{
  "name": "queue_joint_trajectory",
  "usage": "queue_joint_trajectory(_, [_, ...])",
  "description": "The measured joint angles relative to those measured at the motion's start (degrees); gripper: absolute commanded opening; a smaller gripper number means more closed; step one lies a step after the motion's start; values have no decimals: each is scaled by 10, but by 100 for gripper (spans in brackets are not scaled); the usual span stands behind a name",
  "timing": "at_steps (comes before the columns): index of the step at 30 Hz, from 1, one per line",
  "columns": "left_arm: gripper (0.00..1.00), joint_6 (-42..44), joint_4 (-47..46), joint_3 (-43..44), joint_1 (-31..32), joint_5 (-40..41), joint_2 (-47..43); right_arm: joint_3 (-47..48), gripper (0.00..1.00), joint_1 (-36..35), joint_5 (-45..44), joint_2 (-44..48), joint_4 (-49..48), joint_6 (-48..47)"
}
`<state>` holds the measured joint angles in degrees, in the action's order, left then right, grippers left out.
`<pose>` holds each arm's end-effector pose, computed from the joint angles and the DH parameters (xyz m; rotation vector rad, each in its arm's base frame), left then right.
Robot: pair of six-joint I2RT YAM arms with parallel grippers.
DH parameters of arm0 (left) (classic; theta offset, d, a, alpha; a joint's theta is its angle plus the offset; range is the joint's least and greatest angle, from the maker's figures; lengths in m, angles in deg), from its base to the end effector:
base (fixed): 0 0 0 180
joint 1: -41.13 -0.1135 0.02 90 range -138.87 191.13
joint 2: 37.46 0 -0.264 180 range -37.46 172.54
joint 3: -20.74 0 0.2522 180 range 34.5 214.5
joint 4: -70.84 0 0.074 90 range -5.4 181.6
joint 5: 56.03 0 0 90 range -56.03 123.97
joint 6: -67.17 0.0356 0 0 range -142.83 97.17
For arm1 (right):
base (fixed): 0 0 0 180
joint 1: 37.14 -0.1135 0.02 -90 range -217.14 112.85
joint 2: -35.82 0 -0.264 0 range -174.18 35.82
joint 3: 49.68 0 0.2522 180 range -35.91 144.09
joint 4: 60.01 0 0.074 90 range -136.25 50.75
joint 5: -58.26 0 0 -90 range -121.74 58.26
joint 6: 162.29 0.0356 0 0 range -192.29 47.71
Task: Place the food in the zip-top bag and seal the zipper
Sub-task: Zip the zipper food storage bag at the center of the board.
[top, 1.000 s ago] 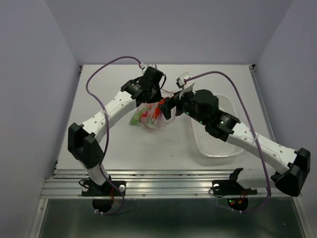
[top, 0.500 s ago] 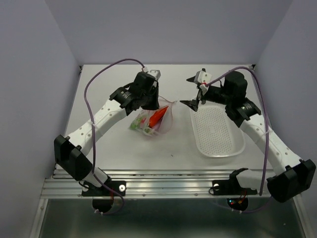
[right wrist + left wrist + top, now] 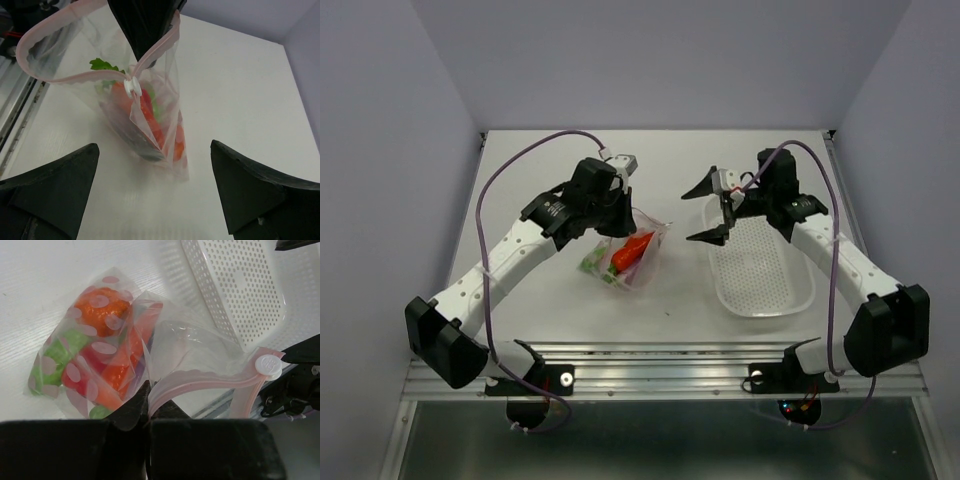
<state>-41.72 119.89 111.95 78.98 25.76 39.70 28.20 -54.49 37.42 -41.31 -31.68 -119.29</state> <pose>0.2302 -0.1853 0.3695 0.4564 2.2196 -0.7031 0.2671 0.1183 0.3340 -1.4852 1.0461 0.8572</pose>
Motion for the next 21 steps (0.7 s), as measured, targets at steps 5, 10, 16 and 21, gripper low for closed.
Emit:
queue_joint_trajectory(5, [0,0,-8,-23,-1,-19,-13,33,90,-7,45,-63,10,6])
queue_joint_trajectory(10, [0,0,-18,-36,-1,-24,-23,63,81,-47,47,-118,18,26])
queue_joint_trajectory(16, [0,0,-25,-41,-1,-30,-23,75,56,-81,50,-134,17,37])
queue_joint_trajectory(21, [0,0,-29,-44,-1,-33,-24,83,32,-83,64,-153,16,46])
